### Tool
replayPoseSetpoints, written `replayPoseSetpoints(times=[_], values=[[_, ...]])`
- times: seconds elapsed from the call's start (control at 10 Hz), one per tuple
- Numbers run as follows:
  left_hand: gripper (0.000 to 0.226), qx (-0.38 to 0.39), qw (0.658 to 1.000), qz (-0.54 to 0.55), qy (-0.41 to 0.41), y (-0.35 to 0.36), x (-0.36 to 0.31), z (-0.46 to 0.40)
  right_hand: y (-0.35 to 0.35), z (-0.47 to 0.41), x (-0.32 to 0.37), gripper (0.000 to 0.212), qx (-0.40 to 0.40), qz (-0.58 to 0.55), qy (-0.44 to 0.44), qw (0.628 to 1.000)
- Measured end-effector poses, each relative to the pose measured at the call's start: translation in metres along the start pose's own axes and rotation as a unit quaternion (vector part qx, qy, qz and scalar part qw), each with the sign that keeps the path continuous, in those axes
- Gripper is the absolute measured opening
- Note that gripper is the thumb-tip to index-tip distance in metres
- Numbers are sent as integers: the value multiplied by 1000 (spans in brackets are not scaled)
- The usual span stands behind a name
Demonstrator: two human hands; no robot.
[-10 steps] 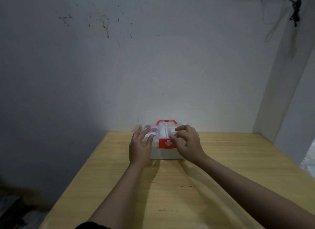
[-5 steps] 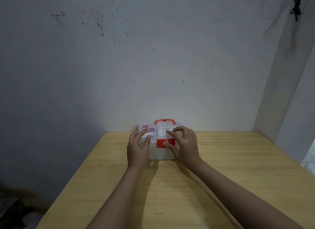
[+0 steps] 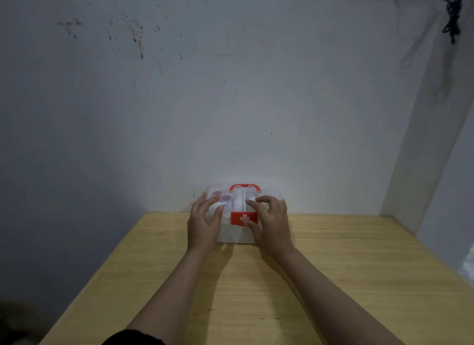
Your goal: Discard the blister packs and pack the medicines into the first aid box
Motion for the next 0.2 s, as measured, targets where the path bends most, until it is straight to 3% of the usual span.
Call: replayPoseSetpoints(times=[0.1,0.2], values=[[29,14,999,-9,-31,-1,-12,0,-5,0,7,44,12,13,5,1000],[53,58,997,2,-44,-2,-27,13,-14,13,14,55,-20,-24,-4,1000]])
Point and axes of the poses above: each hand's wrist, its own z-axis away from the middle knuckle, its own y-axis out of the palm, x = y × z, the point moved 1 cm from there along -z, towards the middle knuckle, and after that the axes turned 2 degrees about -z, right-handed, at the moved point
